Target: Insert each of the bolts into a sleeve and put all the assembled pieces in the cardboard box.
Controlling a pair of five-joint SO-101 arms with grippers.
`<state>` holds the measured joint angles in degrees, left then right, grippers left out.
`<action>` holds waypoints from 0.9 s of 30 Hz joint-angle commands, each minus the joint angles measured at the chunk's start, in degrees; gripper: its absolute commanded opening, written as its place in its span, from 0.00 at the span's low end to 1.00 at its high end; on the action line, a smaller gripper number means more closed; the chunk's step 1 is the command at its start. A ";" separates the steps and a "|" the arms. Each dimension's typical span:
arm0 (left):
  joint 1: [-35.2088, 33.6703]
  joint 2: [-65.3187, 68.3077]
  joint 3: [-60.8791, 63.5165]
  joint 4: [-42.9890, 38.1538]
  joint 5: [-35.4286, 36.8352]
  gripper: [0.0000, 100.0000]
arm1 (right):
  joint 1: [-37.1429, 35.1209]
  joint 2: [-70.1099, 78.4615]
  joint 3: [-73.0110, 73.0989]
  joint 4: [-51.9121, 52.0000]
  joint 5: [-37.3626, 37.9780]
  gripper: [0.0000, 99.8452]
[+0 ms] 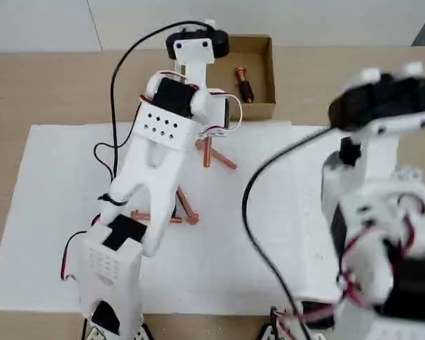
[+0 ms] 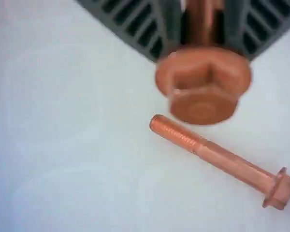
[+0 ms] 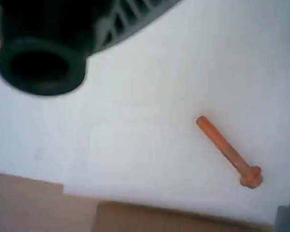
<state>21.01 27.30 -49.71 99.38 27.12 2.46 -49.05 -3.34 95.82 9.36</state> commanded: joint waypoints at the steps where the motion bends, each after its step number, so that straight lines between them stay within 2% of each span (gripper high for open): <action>1: 0.97 -7.38 -2.24 1.05 -0.53 0.01 | -2.33 -10.77 8.53 -3.21 0.26 0.00; 5: 0.70 -10.20 -0.84 1.05 -0.62 0.01 | -2.42 -19.12 22.59 -11.56 0.35 0.00; 12: 0.53 -11.34 -0.40 0.97 -0.44 0.01 | -2.42 -28.09 46.42 -32.84 0.44 0.00; 20: 0.53 -11.08 -0.48 0.09 -0.70 0.01 | -3.65 -34.59 64.00 -46.64 -0.26 0.00; 27: 0.53 -11.43 -2.86 -4.84 -0.88 0.01 | -10.42 -48.13 82.37 -58.15 -12.48 0.00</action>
<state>21.54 20.09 -49.54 97.45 26.77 -5.71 -90.99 73.23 43.08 1.54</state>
